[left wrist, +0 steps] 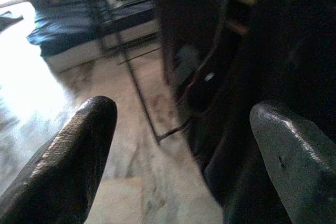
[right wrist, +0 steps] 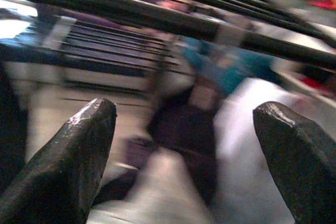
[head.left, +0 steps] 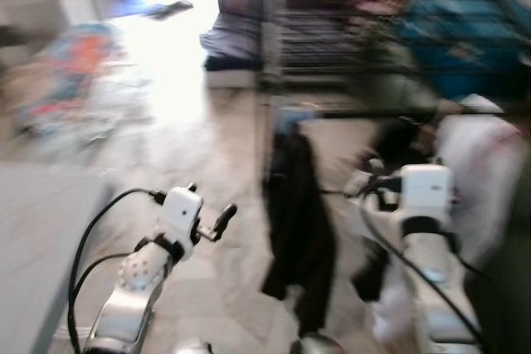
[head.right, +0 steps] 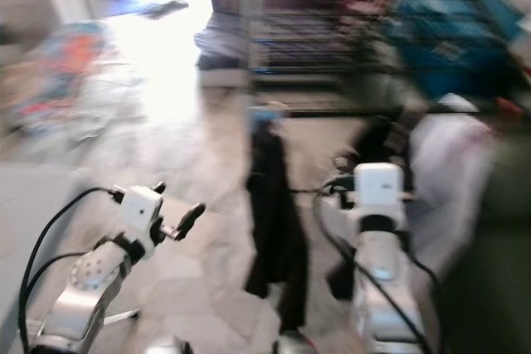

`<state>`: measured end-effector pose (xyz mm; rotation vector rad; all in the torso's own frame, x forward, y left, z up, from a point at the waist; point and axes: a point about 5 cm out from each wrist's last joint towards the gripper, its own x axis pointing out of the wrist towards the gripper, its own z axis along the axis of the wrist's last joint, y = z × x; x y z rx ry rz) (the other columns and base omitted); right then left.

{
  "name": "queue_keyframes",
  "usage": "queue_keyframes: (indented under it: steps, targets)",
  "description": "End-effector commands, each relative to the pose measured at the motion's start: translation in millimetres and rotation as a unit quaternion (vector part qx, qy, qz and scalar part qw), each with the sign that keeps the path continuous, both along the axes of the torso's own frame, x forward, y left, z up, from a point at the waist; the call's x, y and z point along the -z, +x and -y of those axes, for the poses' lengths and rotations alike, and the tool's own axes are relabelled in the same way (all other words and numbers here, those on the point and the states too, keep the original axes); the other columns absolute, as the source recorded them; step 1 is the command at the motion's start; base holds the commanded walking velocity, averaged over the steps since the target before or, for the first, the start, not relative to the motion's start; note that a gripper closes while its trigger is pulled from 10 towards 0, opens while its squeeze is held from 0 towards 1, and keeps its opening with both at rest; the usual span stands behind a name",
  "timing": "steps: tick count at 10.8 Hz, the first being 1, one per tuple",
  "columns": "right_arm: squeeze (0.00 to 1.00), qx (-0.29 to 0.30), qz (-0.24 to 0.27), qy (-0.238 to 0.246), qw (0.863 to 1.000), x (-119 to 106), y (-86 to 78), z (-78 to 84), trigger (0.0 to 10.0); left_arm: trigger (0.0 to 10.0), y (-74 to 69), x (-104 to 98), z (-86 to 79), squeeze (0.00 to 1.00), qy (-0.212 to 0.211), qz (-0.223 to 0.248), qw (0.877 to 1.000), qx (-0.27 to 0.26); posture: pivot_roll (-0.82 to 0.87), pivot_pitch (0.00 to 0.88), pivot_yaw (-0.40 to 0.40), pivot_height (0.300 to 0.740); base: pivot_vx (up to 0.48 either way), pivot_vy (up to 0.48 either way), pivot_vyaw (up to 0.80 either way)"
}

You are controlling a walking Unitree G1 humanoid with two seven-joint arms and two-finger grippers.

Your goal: Hang hanger

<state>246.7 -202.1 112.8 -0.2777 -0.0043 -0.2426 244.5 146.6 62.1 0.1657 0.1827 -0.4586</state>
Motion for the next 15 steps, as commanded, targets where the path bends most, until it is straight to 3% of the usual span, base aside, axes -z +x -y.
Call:
queue_keyframes:
  steps: [1,2,4,5,8,9,10,13,15]
  targets:
    - [0.20,0.030,-0.002,-0.004,1.000,-1,-1.1,8.5,10.0,10.0,1.5,-2,0.1,0.00,0.006,0.000,1.000,0.005,-0.09,0.010,0.013,0.740,0.000,0.000,-0.80]
    - [0.00,0.068,-0.015,0.007,0.998,4,5.1,25.4,10.0,10.0,3.2,-3,-1.2,0.00,0.009,0.000,1.000,0.005,-0.09,0.010,0.013,0.740,0.000,0.000,0.00]
    - [0.00,0.076,-0.031,0.018,0.996,9,16.0,28.6,10.0,10.0,3.6,-4,-2.0,0.00,0.014,0.001,1.000,0.009,-0.08,0.018,0.015,0.740,0.000,0.000,0.00]
    - [0.00,0.058,-0.054,0.052,0.995,17,32.5,23.2,10.0,10.0,4.1,-3,-1.4,0.00,0.028,0.004,0.999,0.019,-0.07,0.023,0.015,0.740,0.000,0.000,0.00]
    - [0.00,0.001,-0.035,0.064,0.997,9,52.0,0.9,10.0,10.0,1.0,-5,-2.2,0.00,0.030,0.004,0.999,0.021,-0.04,0.043,0.008,0.740,0.000,0.000,0.00]
    - [0.00,-0.018,-0.037,0.061,0.997,10,54.0,-6.6,10.0,10.0,0.3,-5,-2.3,0.00,0.031,0.004,0.999,0.021,-0.04,0.043,0.008,0.740,0.000,0.000,0.00]
    - [0.00,-0.005,-0.080,0.047,0.996,23,52.1,-9.5,10.0,10.0,-2.5,-3,-2.5,0.00,0.034,0.001,0.999,0.020,-0.03,0.049,0.002,0.740,0.000,0.000,0.00]
    - [0.00,0.057,-0.175,0.078,0.980,59,37.6,-2.3,10.0,10.0,-3.4,0,0.3,0.00,0.040,-0.007,0.999,0.027,-0.04,0.047,0.003,0.740,0.000,0.000,0.00]
    - [0.00,0.082,-0.178,0.058,0.979,62,37.0,8.7,10.0,10.0,-1.8,1,4.2,0.00,0.042,-0.012,0.998,0.038,-0.04,0.040,0.002,0.740,0.000,0.000,0.00]
